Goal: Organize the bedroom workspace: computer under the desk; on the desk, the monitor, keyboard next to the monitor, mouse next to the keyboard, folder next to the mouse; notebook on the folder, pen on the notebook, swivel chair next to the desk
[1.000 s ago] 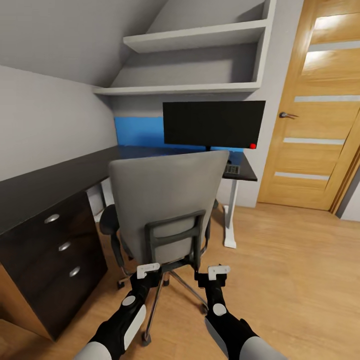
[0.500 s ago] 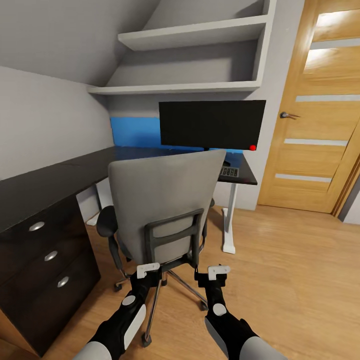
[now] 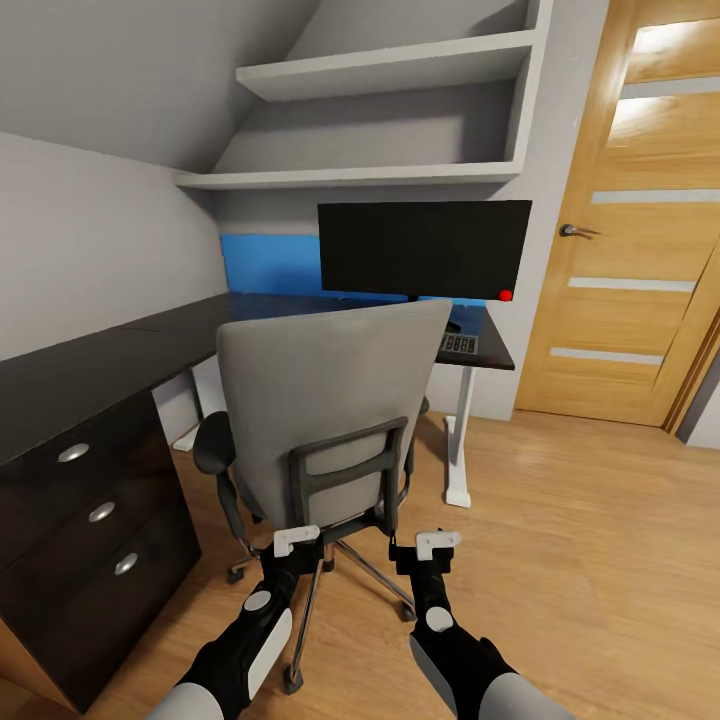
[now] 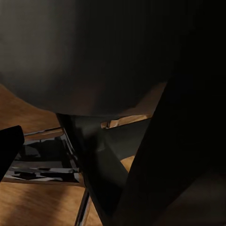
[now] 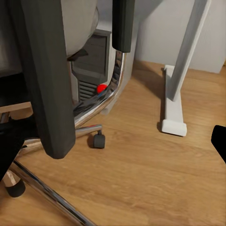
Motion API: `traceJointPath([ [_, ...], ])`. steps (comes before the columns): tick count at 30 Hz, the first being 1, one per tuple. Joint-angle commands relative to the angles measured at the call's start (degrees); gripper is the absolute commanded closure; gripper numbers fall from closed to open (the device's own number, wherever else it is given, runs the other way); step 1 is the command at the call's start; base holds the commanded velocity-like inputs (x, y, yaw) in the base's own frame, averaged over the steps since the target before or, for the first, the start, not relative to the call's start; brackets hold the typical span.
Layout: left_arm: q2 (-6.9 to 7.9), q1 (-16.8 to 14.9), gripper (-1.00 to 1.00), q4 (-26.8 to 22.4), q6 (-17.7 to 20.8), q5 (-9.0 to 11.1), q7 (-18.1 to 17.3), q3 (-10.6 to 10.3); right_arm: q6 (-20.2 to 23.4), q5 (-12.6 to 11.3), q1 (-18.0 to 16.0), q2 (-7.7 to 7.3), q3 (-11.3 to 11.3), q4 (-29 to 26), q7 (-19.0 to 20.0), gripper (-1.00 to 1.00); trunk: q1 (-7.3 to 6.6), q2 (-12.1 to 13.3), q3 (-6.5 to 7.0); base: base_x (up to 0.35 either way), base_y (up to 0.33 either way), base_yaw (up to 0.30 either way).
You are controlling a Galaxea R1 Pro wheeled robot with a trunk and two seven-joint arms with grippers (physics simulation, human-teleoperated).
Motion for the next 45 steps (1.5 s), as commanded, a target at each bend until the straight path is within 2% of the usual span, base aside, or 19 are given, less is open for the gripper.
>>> traceJointPath([
  [1,0.06,0.0,-1.0,0.0,-0.3,0.6,0.5,-0.4,-0.3,-0.6,-0.1,-0.03,0.5,0.1,-0.3,-1.0,-0.01,0.0,-0.05,0.0,0.0,0.0],
  [34,0.15,0.0,-1.0,0.0,-0.3,0.6,0.4,-0.4,-0.3,-0.6,-0.1,-0.12,0.5,0.0,-0.3,-1.0,-0.01,0.0,-0.05,0.081,-0.048,0.0],
  [45,0.15,0.0,-1.0,0.0,-0.3,0.7,0.6,-0.4,-0.3,-0.6,-0.1,-0.12,0.5,0.0,-0.3,-1.0,-0.01,0.0,-0.05,0.119,0.152,0.0],
])
